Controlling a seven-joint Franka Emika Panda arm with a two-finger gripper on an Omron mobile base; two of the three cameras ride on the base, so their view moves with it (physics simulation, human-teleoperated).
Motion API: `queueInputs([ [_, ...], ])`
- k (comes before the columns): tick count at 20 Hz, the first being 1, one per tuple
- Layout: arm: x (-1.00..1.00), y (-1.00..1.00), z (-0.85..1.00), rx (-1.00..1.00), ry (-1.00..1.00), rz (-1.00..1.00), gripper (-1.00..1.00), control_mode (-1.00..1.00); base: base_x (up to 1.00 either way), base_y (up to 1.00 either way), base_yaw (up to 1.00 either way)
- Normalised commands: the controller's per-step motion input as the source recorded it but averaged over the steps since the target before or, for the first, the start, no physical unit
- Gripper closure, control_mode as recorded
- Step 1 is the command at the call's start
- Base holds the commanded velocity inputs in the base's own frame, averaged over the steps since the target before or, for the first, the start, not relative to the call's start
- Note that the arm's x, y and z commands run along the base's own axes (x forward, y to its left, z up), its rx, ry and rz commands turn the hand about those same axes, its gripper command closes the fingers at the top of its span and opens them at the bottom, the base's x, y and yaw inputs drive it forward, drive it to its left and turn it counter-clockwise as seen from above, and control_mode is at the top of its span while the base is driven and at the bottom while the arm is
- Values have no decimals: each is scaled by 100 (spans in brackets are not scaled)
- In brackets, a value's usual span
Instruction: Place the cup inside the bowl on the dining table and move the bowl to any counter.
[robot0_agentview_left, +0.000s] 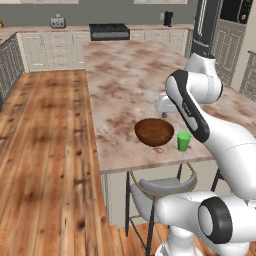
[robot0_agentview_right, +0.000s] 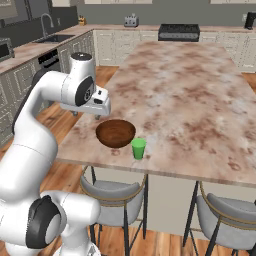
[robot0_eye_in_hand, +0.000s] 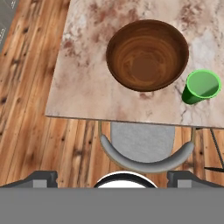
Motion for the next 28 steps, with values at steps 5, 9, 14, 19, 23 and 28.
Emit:
queueInputs([
  [5,0,0,0,0,0,0,-100,-100,0,0,0],
  [9,0,0,0,0,0,0,-100,-100,0,0,0],
  [14,0,2,-16,-2,0,-3,-100,-100,0,0,0],
  [19,0,-20,-1,-4,0,0,-100,-100,0,0,0],
  [23,0,-44,0,-4,0,0,-100,-100,0,0,0],
  [28,0,-60,9,-8,0,0,-100,-100,0,0,0],
])
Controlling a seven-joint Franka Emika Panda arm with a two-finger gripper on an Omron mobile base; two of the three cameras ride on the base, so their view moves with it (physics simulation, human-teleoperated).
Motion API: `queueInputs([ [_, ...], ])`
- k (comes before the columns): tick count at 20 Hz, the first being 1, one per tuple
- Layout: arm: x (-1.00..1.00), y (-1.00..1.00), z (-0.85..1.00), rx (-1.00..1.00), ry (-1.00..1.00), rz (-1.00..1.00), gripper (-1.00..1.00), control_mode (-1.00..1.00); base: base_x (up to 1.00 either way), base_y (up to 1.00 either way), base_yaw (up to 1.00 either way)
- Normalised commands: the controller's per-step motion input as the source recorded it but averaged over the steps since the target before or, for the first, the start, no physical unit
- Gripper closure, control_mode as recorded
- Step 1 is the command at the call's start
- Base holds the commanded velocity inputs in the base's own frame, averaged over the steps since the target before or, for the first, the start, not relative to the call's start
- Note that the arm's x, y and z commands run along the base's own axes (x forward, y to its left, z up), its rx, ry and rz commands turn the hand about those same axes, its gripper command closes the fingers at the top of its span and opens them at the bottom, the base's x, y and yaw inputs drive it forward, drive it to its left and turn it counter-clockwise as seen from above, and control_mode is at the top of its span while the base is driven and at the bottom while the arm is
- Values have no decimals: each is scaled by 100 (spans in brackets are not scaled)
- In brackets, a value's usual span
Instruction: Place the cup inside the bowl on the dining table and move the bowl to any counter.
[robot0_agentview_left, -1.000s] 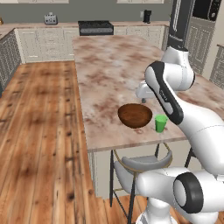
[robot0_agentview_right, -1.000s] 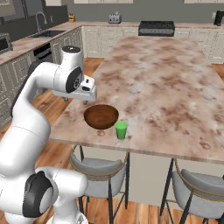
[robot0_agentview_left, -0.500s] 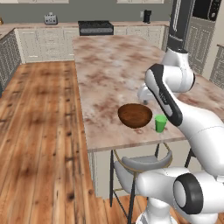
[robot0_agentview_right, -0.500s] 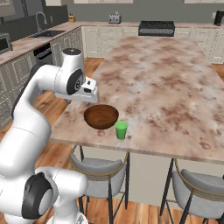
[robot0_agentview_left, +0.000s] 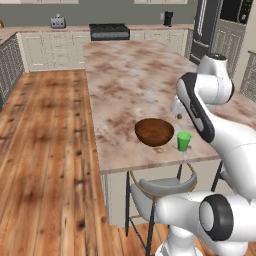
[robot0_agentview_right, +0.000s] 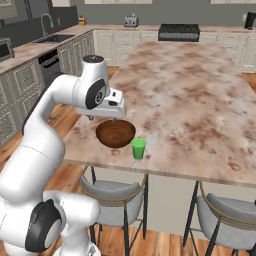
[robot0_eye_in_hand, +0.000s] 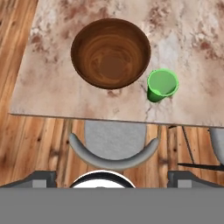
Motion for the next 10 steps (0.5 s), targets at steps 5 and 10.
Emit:
queueInputs([
  [5,1,-51,20,-9,0,0,-100,-100,0,0,0],
  [10,2,-54,28,-9,0,0,-100,-100,0,0,0],
])
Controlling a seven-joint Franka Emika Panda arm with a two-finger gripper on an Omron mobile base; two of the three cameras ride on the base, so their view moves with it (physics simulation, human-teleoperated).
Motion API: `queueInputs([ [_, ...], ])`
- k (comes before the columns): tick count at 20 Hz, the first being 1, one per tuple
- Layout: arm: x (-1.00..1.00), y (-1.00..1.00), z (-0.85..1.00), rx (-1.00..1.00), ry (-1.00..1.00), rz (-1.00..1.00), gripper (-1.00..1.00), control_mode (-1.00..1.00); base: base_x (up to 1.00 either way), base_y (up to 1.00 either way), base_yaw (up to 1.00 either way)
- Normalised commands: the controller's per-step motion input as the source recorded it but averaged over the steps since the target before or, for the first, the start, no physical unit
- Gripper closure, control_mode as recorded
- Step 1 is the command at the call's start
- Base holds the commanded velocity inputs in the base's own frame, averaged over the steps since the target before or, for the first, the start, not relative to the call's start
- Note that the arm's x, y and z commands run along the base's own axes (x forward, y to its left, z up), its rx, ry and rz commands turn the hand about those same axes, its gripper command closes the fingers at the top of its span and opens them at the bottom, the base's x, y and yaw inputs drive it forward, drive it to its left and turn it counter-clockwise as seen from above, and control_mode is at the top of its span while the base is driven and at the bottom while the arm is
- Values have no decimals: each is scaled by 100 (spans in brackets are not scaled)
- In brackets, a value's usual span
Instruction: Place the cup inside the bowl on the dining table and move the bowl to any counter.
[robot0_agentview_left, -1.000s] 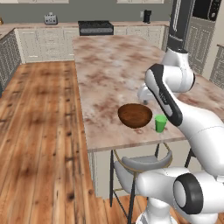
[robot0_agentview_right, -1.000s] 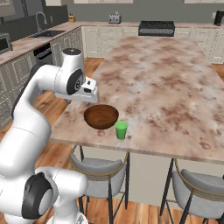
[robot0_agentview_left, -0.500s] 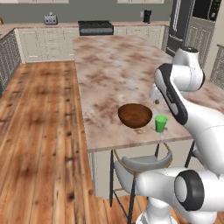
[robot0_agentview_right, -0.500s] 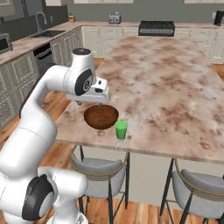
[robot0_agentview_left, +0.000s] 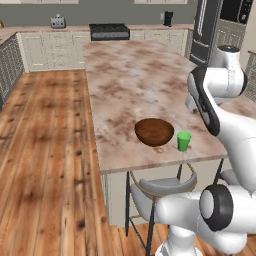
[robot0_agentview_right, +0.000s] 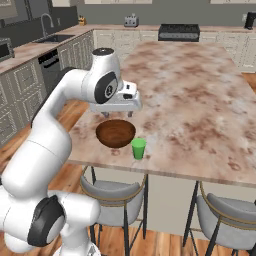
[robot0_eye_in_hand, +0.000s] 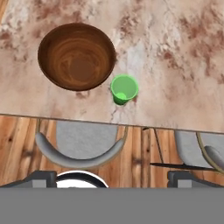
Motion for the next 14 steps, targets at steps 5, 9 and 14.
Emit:
queueInputs([
  [5,12,-45,14,-5,0,0,-100,-100,0,0,0],
  [9,41,-4,0,0,0,0,-100,-100,0,0,0],
  [14,27,0,0,0,0,0,-100,-100,0,0,0],
])
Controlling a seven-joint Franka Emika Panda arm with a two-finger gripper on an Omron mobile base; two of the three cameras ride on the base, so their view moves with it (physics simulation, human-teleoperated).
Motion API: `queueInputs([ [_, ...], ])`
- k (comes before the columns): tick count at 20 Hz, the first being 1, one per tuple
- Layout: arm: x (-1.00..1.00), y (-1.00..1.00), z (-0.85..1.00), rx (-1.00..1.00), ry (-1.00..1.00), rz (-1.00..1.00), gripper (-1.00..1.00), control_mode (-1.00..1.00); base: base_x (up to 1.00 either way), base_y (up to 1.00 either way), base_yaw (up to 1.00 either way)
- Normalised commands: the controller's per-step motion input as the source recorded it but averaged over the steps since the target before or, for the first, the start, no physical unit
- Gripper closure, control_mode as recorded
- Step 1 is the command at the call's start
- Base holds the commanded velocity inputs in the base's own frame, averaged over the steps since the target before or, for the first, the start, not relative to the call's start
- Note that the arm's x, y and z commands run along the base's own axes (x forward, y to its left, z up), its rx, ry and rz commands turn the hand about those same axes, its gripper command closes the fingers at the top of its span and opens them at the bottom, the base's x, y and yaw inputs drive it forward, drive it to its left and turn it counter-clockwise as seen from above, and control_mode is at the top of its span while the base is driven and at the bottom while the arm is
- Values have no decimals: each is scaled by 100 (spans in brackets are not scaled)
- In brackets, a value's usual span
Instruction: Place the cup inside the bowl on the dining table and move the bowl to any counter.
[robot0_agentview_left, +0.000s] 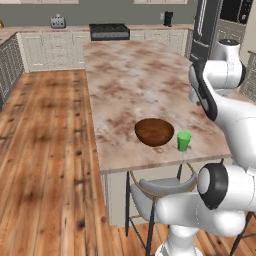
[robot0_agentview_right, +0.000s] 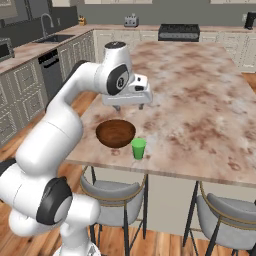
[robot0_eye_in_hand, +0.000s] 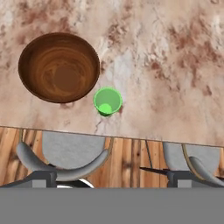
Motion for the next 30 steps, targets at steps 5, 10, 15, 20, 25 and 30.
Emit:
queueInputs([
  [5,7,0,0,0,0,-3,-100,-100,0,0,0],
  [10,4,-11,8,6,0,-12,-100,-100,0,0,0],
  [15,0,-14,10,20,0,-10,-100,-100,0,0,0],
  [20,0,-2,-7,3,0,-2,-100,-100,0,0,0],
  [25,1,0,-27,-6,-6,0,-100,-100,0,0,0],
  [30,1,0,-25,-4,-7,0,-100,-100,0,0,0],
])
